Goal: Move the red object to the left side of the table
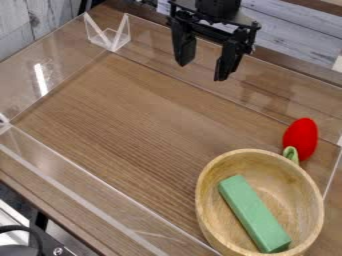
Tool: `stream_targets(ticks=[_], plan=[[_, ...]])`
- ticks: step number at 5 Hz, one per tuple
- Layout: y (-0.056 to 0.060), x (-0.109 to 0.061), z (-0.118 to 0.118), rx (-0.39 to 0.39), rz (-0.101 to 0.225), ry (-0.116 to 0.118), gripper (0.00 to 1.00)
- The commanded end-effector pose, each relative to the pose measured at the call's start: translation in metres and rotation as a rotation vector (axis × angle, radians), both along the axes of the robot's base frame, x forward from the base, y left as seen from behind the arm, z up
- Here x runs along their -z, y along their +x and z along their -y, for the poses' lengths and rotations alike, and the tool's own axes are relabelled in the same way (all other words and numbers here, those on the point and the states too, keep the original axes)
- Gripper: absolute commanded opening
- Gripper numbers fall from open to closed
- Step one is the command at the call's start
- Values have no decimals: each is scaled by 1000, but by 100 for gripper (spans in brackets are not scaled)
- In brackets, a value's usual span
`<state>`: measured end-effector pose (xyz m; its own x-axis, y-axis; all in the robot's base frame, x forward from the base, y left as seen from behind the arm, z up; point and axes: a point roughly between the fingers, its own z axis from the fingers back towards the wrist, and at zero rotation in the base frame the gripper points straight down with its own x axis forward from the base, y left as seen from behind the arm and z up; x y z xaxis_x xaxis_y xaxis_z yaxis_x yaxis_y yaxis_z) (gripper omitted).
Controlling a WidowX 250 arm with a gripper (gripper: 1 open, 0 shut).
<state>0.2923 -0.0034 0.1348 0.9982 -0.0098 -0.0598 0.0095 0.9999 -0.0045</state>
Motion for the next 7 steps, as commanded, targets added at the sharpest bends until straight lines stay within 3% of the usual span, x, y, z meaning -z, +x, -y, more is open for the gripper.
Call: stream_targets(ticks=[1,2,3,4,6,7], plan=[[3,27,14,-8,-33,-8,100],[10,47,54,-1,-39,-17,100],[23,58,101,15,-27,-18,100],[27,63,147,50,-14,-21,100],[40,81,155,53,-29,-2,100],[49,97,144,27,-52,17,0]])
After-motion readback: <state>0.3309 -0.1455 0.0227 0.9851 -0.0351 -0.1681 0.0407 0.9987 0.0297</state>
